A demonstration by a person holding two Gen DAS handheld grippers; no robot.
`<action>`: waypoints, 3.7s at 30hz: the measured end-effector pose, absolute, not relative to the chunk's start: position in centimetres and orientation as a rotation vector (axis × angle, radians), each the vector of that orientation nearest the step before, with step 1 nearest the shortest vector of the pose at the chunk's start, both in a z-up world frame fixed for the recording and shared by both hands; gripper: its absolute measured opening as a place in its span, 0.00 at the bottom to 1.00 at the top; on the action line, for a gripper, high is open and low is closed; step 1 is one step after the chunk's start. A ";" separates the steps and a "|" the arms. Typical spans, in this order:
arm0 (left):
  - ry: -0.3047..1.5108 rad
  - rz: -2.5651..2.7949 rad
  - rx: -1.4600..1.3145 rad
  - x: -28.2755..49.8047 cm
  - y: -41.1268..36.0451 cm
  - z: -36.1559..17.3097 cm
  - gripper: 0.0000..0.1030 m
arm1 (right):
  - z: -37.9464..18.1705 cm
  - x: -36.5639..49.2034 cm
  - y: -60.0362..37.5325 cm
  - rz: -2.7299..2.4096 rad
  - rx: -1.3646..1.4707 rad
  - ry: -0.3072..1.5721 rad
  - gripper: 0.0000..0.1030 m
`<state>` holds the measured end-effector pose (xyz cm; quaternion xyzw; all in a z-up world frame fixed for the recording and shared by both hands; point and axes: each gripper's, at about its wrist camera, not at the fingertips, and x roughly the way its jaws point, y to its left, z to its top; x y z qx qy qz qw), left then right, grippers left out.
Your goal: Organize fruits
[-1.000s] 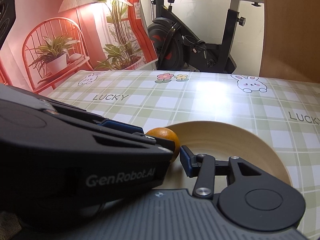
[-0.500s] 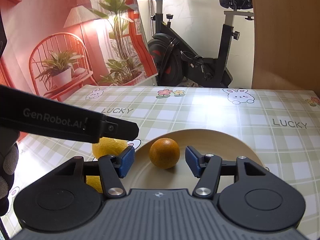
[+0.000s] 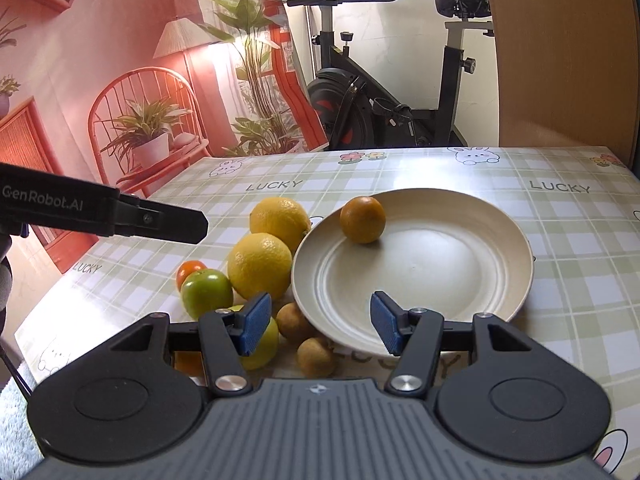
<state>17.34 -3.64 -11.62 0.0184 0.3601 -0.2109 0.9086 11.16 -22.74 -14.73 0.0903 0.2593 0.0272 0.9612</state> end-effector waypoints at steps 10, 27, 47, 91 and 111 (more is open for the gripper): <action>0.640 -0.276 -0.029 13.5 -1.1 -12.1 0.40 | -15.2 8.8 -18.6 0.142 0.055 0.567 0.58; 0.732 -0.353 -0.032 13.2 -1.1 -14.3 0.40 | -17.9 9.1 -16.2 0.229 -0.045 0.752 0.56; 0.848 -0.457 -0.059 13.9 -1.6 -17.1 0.40 | -18.4 9.2 -16.6 0.212 -0.040 0.711 0.36; 0.917 -0.622 -0.160 15.6 -2.5 -19.9 0.36 | -18.7 9.4 -16.7 0.213 -0.056 0.688 0.38; 0.807 -0.645 -0.072 15.7 -4.2 -15.8 0.36 | -15.9 9.1 -17.9 0.203 0.010 0.604 0.37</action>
